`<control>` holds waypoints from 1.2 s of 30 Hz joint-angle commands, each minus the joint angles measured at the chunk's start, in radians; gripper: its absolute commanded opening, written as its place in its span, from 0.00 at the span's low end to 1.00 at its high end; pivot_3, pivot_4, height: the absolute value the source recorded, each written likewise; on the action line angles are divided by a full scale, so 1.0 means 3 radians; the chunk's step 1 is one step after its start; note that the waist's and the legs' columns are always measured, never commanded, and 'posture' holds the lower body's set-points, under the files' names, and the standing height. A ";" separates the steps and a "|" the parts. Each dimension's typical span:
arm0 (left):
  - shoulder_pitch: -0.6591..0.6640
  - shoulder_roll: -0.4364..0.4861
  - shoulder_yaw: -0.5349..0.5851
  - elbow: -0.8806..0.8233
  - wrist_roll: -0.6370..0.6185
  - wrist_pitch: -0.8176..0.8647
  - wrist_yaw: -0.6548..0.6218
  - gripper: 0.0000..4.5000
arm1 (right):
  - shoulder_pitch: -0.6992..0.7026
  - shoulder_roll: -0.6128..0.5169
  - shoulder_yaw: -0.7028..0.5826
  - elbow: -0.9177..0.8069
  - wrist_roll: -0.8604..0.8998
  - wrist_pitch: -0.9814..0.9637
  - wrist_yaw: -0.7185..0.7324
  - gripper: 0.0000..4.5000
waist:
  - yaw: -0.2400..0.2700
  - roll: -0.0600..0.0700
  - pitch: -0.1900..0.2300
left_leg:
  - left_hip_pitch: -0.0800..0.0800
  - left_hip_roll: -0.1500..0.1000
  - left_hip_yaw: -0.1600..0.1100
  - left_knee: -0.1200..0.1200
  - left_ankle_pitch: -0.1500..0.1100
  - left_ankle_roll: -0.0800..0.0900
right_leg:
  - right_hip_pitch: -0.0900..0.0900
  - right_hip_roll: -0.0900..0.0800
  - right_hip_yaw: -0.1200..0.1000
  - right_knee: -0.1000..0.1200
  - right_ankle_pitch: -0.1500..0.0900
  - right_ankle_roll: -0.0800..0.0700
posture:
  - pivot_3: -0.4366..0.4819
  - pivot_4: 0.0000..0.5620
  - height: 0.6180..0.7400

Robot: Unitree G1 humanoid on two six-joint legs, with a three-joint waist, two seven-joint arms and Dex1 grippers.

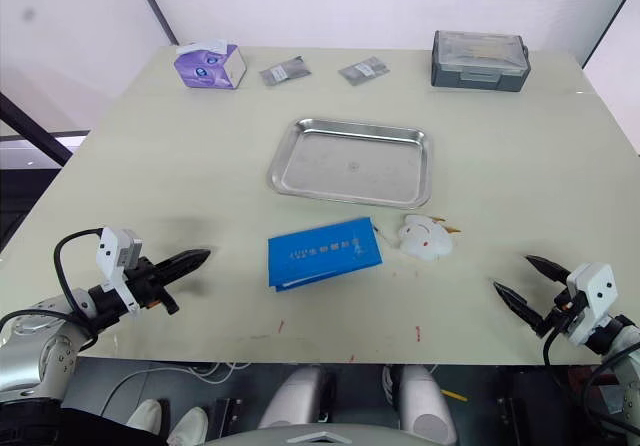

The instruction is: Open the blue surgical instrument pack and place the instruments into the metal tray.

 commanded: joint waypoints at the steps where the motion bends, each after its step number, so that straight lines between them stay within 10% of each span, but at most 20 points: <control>1: 0.0007 0.0030 0.0110 -0.0123 -0.0056 -0.0060 -0.0016 0.00 | -0.0028 -0.0032 -0.0066 -0.0016 -0.0001 -0.0083 0.0026 0.99 | 0.0000 0.0000 0.0000 | 0.0000 0.0000 0.0000 0.0000 0.0000 0.0000 | 0.0000 0.0000 0.0000 0.0000 0.0000 0.0000 | 0.48 0.27 0.98; 25: 0.0013 0.0047 0.0020 -0.0314 -0.0103 -0.0085 -0.0241 0.00 | -0.0092 -0.0023 0.0335 -0.1296 0.0371 0.0677 -0.0082 0.99 | 0.0001 0.0001 0.0001 | 0.0001 0.0002 0.0001 0.0001 0.0000 0.0001 | 0.0000 -0.0001 0.0001 0.0000 0.0000 0.0000 | 0.48 0.27 0.98; 36: -0.0032 0.0142 -0.0147 -0.0279 -0.0061 -0.0121 -0.0460 0.00 | -0.0739 -0.0018 0.1021 -0.1720 0.0189 0.1388 -0.0504 0.12 | 0.0002 0.0000 0.0001 | -0.0001 0.0001 -0.0002 0.0001 0.0000 0.0000 | -0.0001 0.0000 -0.0002 -0.0001 0.0000 0.0000 | 0.48 0.27 0.98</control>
